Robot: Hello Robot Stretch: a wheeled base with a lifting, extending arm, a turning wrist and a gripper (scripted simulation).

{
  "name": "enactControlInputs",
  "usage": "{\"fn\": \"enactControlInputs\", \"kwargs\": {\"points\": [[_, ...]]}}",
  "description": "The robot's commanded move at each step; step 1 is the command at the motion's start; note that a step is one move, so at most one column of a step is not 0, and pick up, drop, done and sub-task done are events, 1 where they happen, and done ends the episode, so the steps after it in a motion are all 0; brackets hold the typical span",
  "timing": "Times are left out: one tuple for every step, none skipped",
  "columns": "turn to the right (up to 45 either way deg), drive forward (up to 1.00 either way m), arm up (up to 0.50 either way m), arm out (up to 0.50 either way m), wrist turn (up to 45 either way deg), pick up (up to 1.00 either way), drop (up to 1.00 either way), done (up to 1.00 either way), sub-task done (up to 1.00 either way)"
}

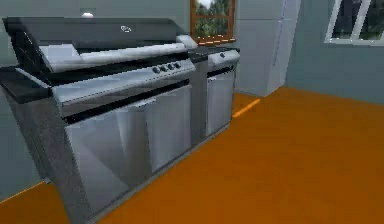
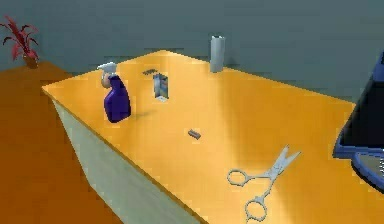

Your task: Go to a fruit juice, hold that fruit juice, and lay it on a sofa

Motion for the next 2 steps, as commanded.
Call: {"fn": "enactControlInputs", "kwargs": {"points": [[12.0, 0.0, 0.0, 0.0, 0.0, 0.0, 0.0, 0.0, 0.0], [0.0, 0.1, 0.0, 0.0, 0.0, 0.0, 0.0, 0.0, 0.0]]}}
